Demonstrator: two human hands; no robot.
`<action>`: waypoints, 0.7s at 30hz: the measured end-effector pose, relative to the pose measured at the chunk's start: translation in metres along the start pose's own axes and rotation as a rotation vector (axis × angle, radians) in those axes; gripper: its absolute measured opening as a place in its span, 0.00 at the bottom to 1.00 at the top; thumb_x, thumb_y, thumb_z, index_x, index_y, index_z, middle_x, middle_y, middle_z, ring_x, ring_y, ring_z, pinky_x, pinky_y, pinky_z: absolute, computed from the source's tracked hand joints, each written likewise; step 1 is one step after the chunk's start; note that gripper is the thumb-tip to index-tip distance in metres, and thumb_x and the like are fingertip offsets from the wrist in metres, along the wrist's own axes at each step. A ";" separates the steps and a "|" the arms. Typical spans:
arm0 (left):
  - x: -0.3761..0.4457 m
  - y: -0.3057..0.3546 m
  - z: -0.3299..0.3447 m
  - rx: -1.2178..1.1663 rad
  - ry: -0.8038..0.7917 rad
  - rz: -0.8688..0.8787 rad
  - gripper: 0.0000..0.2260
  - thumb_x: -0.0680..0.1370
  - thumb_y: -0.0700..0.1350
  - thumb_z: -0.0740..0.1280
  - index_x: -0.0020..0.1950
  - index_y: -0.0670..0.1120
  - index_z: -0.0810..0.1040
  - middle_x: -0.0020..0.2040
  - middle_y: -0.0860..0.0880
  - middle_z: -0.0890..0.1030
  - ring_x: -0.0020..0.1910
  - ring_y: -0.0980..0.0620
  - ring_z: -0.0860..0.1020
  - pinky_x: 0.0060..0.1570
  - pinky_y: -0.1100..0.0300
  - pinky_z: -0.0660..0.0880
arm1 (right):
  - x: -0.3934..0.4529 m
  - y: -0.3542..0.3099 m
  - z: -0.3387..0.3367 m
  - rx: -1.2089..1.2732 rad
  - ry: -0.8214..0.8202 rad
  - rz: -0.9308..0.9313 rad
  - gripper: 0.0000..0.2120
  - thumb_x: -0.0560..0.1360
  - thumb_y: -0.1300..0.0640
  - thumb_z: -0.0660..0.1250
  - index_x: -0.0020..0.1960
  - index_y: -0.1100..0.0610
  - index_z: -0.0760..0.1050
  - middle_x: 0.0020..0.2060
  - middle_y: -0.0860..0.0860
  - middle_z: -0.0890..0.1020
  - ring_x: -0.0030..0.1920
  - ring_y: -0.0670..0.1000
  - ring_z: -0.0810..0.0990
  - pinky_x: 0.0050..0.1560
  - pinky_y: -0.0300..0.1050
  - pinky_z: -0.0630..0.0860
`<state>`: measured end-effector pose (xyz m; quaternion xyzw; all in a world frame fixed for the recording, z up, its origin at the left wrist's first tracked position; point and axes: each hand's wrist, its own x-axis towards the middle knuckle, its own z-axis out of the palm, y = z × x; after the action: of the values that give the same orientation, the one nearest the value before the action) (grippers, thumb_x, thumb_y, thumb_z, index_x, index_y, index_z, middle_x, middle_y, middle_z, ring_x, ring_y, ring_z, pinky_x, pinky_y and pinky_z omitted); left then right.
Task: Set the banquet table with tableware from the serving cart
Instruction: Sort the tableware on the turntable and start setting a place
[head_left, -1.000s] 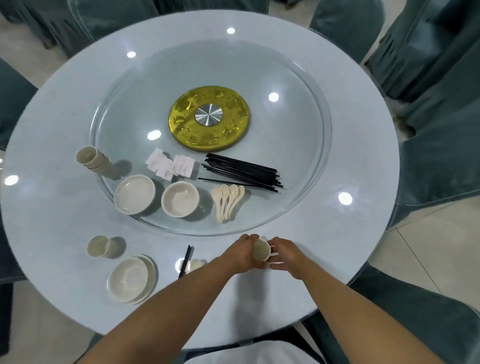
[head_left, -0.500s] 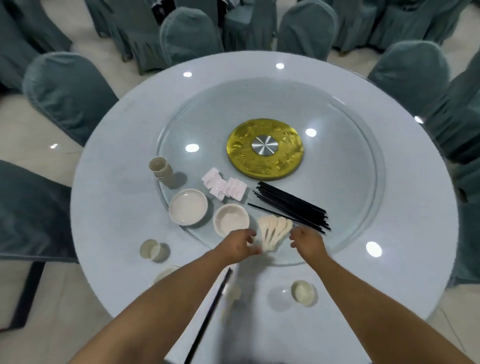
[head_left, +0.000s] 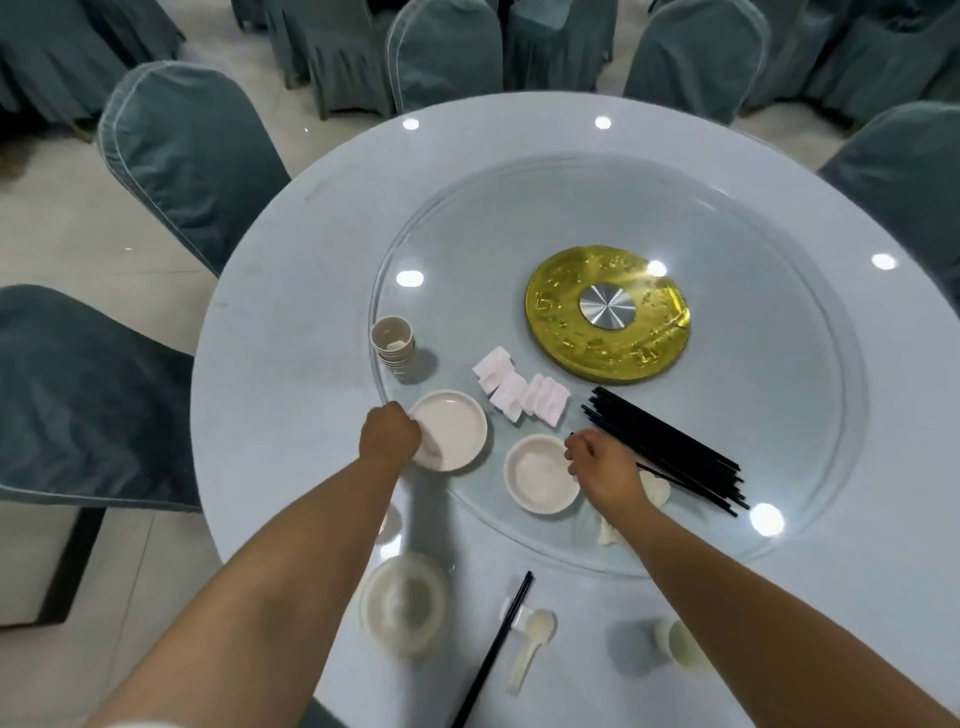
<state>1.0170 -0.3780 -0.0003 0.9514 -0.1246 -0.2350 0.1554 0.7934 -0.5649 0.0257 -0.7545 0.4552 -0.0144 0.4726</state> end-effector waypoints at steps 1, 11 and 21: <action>0.008 -0.003 0.002 0.001 -0.023 -0.020 0.15 0.79 0.46 0.64 0.59 0.37 0.76 0.59 0.37 0.79 0.60 0.38 0.76 0.57 0.53 0.73 | 0.001 -0.001 0.001 -0.015 0.008 0.004 0.12 0.79 0.57 0.58 0.44 0.59 0.78 0.40 0.55 0.82 0.44 0.59 0.81 0.50 0.54 0.78; 0.033 -0.016 0.017 -0.140 -0.121 -0.114 0.09 0.74 0.42 0.70 0.49 0.37 0.81 0.49 0.38 0.83 0.52 0.39 0.80 0.49 0.54 0.76 | 0.013 0.008 -0.005 -0.060 0.068 0.066 0.12 0.77 0.55 0.58 0.41 0.54 0.78 0.38 0.50 0.82 0.43 0.54 0.81 0.50 0.55 0.79; 0.034 -0.013 0.005 -0.177 -0.088 -0.165 0.09 0.73 0.36 0.66 0.49 0.36 0.82 0.50 0.37 0.83 0.53 0.38 0.81 0.51 0.52 0.78 | 0.007 0.010 0.002 -0.030 0.081 0.059 0.12 0.78 0.55 0.57 0.41 0.53 0.78 0.37 0.49 0.82 0.42 0.54 0.81 0.48 0.54 0.79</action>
<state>1.0458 -0.3783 -0.0234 0.9297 -0.0315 -0.2984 0.2136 0.7921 -0.5702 0.0148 -0.7466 0.4960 -0.0243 0.4427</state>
